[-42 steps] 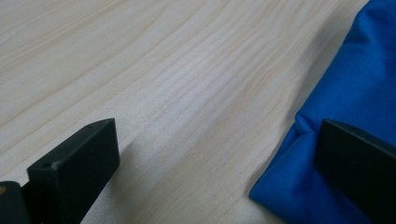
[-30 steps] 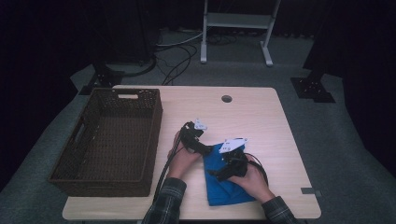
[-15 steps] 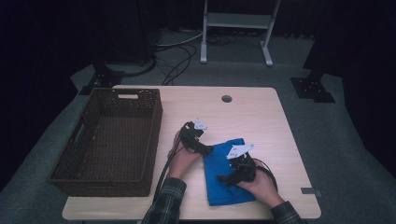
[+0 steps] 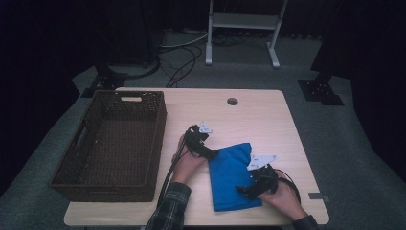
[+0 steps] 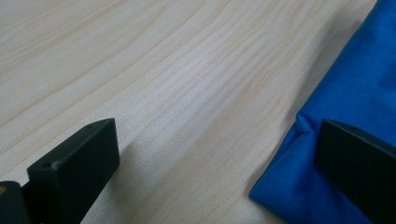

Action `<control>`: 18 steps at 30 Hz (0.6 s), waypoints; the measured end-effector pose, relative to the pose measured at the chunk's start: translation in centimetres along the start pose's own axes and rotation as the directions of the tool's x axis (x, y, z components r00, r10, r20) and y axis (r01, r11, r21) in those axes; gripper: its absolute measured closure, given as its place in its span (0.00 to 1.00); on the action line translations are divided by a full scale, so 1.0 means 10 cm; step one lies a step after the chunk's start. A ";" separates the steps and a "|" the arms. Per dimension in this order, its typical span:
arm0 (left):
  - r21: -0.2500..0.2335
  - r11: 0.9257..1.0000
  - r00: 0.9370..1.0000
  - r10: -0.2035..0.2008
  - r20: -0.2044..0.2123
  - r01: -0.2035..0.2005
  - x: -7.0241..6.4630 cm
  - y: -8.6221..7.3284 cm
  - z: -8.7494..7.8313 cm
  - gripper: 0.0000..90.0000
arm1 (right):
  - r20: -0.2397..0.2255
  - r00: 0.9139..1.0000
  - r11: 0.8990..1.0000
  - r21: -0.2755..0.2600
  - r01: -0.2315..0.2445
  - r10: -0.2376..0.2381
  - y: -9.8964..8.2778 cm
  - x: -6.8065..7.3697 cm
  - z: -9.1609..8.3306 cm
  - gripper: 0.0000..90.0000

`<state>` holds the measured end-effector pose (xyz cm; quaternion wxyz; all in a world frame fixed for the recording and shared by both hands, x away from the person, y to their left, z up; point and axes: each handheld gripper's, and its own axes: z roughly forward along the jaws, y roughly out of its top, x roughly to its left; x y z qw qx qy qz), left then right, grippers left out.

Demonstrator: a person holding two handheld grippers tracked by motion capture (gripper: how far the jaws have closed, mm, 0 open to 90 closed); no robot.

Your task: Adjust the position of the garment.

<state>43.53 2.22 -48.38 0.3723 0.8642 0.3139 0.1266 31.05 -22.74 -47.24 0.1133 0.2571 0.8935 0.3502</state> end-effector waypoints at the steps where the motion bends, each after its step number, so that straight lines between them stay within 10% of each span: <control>1: 0.000 1.000 1.000 0.000 0.000 0.000 0.00 0.00 0.00 0.00 | 0.000 1.000 1.000 -0.001 -0.004 0.004 -0.03 -0.01 -0.03 0.00; 9: 0.000 1.000 1.000 0.001 0.000 -0.001 0.00 0.00 0.00 0.00 | 0.004 0.997 0.997 -0.017 -0.074 0.074 -0.26 -0.04 -0.25 0.00; 18: 0.000 1.000 1.000 -0.001 0.000 0.001 0.00 0.00 0.00 0.00 | 0.003 0.994 0.988 -0.114 -0.108 0.109 -0.04 -0.23 -0.33 0.00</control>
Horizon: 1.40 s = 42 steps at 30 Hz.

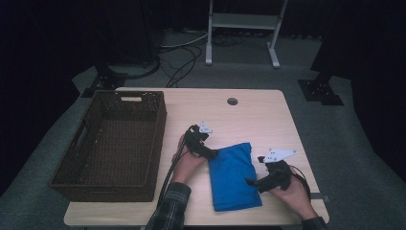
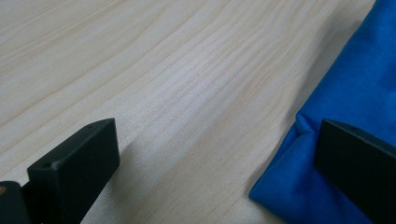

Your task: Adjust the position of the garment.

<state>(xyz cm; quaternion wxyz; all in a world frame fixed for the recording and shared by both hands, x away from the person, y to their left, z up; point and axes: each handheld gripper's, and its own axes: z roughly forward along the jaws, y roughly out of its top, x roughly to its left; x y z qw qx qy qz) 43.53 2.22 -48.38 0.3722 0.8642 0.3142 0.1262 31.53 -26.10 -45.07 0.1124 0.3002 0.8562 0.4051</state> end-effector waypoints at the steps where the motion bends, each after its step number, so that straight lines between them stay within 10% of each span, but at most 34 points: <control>1: 0.000 1.000 1.000 0.000 0.000 0.000 0.00 0.00 0.00 0.00 | 0.002 1.000 1.000 -0.010 -0.005 0.005 0.04 -0.03 0.01 0.00; 21: 0.000 1.000 1.000 0.000 0.000 0.000 0.00 0.00 0.00 0.00 | 0.049 0.997 0.998 -0.045 -0.050 0.052 0.45 -0.58 0.36 0.00; 42: 0.002 1.000 1.000 0.004 0.003 -0.004 0.01 0.01 0.01 0.00 | 0.117 0.987 0.994 -0.006 -0.108 0.108 0.25 -0.92 0.64 0.00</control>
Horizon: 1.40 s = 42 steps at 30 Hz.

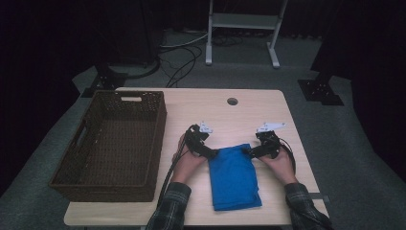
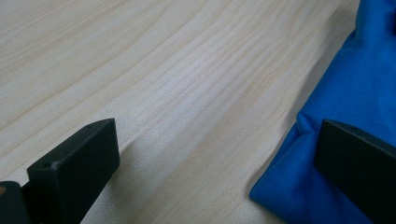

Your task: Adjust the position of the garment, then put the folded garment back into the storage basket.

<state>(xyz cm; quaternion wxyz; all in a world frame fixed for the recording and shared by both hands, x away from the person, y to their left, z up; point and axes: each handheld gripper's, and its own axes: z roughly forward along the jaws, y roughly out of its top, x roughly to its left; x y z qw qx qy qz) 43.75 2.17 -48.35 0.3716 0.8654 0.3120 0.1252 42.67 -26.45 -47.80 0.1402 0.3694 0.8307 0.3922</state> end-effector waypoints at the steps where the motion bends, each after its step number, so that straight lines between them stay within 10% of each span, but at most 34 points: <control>1: 0.000 1.000 1.000 0.000 0.000 0.000 0.00 0.00 0.00 0.00 | 0.001 1.000 1.000 0.001 -0.001 0.001 -0.01 0.00 0.01 0.00; 28: -0.004 1.000 1.000 0.004 0.016 -0.004 0.10 0.07 0.06 0.00 | -0.026 0.998 0.998 0.020 -0.061 0.062 -0.06 -0.04 0.04 0.01; 42: -0.112 0.994 0.999 -0.014 0.041 0.019 0.06 -0.02 -0.07 0.00 | -0.025 0.998 0.998 0.020 -0.061 0.062 -0.06 -0.04 0.04 0.01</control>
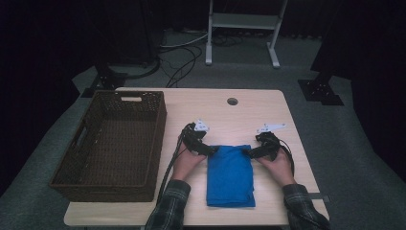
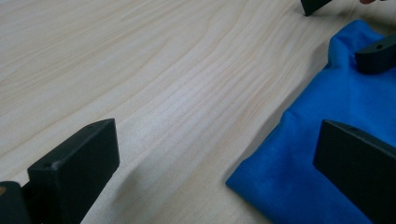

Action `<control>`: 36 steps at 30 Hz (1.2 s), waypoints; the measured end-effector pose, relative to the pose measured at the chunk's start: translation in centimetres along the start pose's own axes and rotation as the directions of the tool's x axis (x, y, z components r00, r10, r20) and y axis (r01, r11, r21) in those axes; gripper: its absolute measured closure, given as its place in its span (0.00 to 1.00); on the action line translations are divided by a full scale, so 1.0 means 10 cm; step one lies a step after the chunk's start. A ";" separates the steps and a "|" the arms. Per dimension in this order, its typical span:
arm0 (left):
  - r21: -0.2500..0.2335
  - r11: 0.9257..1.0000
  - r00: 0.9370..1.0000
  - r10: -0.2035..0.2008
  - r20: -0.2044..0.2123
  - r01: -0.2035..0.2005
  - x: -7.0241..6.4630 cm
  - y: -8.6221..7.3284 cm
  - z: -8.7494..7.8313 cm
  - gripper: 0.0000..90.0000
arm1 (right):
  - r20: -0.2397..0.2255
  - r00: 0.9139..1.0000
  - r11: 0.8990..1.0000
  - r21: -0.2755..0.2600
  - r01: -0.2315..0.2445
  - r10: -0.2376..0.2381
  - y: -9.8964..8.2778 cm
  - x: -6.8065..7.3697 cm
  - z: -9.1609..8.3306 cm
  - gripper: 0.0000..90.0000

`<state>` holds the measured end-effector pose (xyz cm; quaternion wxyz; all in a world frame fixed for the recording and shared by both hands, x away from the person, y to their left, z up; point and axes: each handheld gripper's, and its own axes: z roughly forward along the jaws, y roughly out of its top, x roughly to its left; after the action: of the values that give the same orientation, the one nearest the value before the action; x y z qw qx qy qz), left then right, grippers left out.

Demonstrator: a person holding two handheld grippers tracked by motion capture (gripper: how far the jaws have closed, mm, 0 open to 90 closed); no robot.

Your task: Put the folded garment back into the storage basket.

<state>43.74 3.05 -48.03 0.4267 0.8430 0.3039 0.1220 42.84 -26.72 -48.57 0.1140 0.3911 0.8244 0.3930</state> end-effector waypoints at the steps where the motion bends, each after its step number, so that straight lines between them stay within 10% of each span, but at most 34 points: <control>1: -0.003 1.000 1.000 -0.001 0.002 0.001 -0.01 -0.01 -0.01 0.00 | 0.001 1.000 1.000 -0.001 0.002 -0.002 0.00 0.00 0.00 0.01; 36: -0.042 0.998 0.998 -0.041 0.038 0.042 -0.23 -0.21 -0.26 0.01 | 0.000 1.000 1.000 -0.002 -0.002 0.002 0.00 0.00 0.00 0.01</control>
<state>39.83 4.24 -48.02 0.4524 0.8294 0.3109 0.1040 42.84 -26.73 -48.58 0.1141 0.3916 0.8237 0.3940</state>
